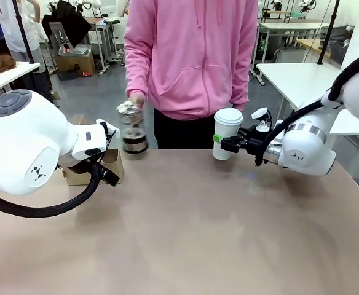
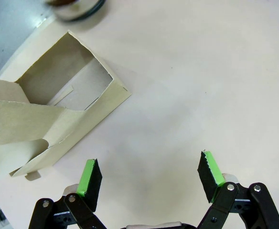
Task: Pour a drink into a cup and package it in a carrier.
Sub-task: When a person places the Paper Cup Lid on the 600 ml Paper Cup , lift the 600 ml Paper Cup.
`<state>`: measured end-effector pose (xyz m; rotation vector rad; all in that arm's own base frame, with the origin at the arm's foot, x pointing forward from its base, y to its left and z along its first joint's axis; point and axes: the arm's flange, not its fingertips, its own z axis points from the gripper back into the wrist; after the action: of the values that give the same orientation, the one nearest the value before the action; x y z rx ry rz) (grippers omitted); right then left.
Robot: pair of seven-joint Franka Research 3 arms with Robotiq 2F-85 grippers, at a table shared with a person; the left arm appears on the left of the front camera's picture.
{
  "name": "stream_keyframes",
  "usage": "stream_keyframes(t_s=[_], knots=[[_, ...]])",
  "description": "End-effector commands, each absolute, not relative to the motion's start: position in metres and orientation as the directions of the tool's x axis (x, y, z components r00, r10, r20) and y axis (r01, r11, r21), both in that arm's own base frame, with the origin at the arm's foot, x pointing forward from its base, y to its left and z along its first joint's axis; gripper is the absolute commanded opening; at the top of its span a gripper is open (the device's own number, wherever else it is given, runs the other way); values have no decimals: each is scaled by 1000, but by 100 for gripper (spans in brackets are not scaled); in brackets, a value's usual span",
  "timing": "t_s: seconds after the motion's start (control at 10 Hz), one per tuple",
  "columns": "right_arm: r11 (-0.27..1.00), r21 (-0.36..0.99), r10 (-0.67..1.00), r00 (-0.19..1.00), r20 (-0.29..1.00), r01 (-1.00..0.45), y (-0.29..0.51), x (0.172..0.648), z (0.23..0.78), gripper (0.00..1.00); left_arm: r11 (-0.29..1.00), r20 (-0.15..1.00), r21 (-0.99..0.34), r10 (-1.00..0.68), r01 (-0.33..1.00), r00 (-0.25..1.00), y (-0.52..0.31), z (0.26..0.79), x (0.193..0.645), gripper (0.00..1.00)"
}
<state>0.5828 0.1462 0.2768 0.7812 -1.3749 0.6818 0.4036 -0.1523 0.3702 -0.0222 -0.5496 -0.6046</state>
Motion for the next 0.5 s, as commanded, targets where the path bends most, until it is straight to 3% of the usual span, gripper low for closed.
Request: stream_keyframes(t_s=[0.0,0.4], knots=[[579,82,-1,99,995,-811,140,566,341,80,827,498,135,-532,545,684,-152,371,403,100],[552,87,26,121,992,-830,120,509,466,80,827,498,135,-532,545,684,-152,371,403,100]])
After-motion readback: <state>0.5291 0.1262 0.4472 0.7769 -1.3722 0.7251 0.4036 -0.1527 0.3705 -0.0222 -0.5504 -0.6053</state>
